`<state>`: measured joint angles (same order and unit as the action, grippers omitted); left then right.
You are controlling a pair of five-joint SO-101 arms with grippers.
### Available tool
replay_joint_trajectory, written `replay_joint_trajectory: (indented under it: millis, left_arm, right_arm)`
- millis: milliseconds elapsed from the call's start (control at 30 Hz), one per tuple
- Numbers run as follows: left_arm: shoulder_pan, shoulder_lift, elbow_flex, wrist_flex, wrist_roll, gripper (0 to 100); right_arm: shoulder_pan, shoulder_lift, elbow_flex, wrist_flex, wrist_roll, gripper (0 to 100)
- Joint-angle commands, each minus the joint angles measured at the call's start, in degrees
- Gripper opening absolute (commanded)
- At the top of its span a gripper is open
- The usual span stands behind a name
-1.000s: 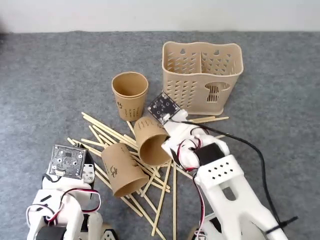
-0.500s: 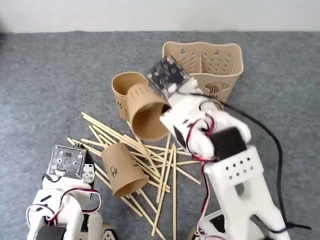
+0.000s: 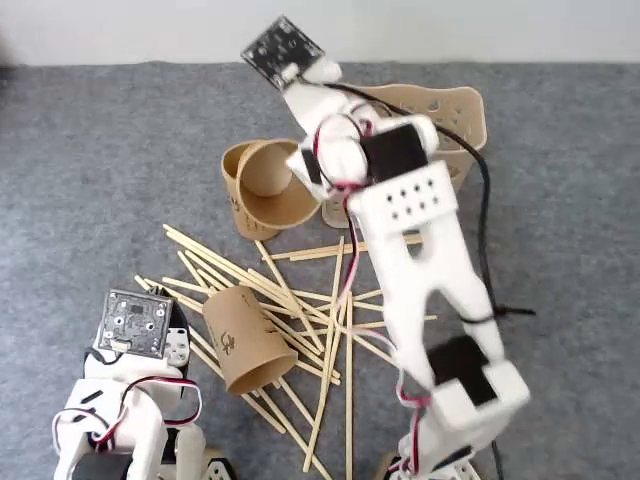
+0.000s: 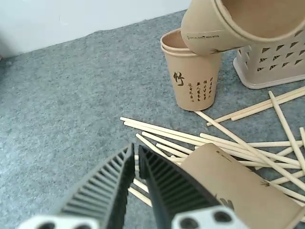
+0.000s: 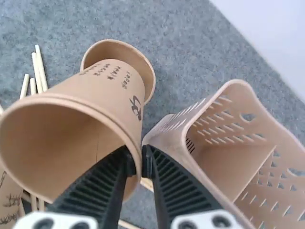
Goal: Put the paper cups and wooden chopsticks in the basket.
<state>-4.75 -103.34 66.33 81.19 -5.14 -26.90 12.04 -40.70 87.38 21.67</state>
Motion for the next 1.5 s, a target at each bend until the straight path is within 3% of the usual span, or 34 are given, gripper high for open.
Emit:
replay_joint_trajectory:
  millis: [0,233,767,1067,1467]
  left_arm:
    - [0.09,-0.97,-0.57,-1.58,-0.53,2]
    - [0.09,-0.97,-0.57,-1.58,-0.53,2]
    - [0.00,-0.97,-0.57,-1.58,-0.53,2]
    - [0.00,-0.97,-0.57,-1.58,-0.53,2]
    - [0.00,-0.97,-0.57,-1.58,-0.53,2]
  right_arm:
    - [-0.57,4.97,-16.53,5.32,0.79,1.0]
    - [-0.66,10.15,-34.20,12.70,0.79,1.0]
    - [-3.47,24.04,-35.25,13.85,1.05,1.0]
    - [-5.41,18.68,-25.49,15.52,1.05,1.0]
    - [-1.54,7.96,-12.92,15.52,1.05,1.0]
